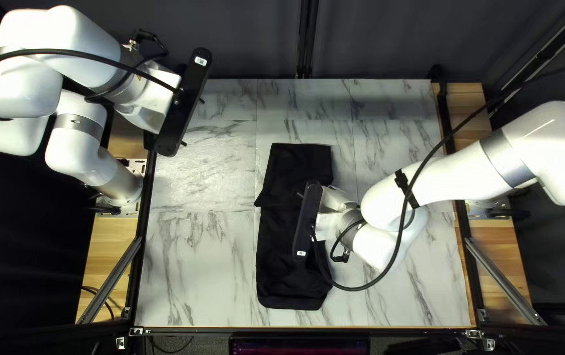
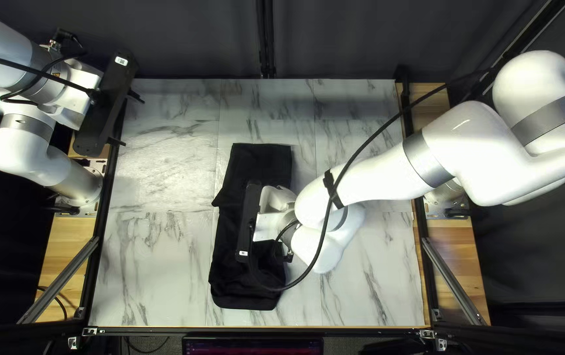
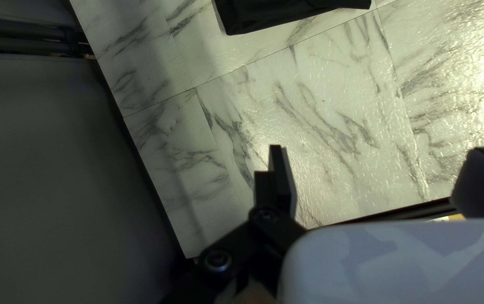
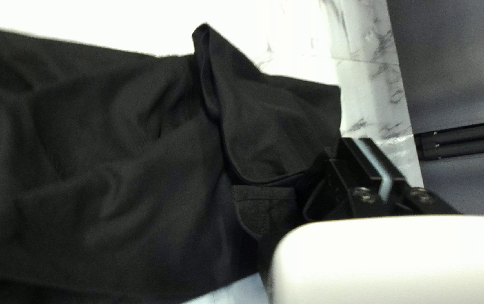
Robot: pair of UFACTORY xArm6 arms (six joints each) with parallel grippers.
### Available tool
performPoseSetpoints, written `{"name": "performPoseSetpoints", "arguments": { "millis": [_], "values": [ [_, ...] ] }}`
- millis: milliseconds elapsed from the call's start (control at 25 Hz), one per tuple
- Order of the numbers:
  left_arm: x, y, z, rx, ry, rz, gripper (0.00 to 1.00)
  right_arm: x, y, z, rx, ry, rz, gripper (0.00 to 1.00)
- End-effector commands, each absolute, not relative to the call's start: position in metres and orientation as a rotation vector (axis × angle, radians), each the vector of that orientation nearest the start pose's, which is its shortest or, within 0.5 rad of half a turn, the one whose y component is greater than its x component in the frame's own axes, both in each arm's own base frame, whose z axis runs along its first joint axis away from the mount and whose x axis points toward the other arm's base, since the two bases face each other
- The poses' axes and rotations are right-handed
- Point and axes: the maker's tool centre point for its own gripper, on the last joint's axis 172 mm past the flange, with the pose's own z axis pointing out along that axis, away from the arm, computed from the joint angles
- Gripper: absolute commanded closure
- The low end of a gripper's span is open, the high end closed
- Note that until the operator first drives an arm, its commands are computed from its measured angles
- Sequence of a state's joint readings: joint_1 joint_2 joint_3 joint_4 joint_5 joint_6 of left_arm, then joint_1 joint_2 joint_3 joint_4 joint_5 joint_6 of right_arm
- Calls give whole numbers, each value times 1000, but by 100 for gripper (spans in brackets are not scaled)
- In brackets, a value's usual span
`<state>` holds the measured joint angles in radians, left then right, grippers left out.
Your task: Fold t-shirt
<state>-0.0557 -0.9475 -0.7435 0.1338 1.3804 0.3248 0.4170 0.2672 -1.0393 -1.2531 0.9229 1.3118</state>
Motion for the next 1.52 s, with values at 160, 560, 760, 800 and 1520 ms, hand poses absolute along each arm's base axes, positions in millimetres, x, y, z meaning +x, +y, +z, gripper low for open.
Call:
{"name": "performPoseSetpoints", "arguments": {
  "millis": [160,560,760,800,1520],
  "values": [
    [287,17,364,-2882,562,-429,0,550,96,94,2414,-27,764,100],
    [287,17,364,-2882,562,-429,0,551,103,135,2405,56,744,0],
    [287,17,364,-2882,562,-429,0,543,83,158,2356,147,705,0],
    [287,17,364,-2882,562,-429,0,542,78,157,2352,167,694,0],
    [287,17,364,-2882,562,-429,0,539,69,95,2438,353,531,0]
  ]
}}
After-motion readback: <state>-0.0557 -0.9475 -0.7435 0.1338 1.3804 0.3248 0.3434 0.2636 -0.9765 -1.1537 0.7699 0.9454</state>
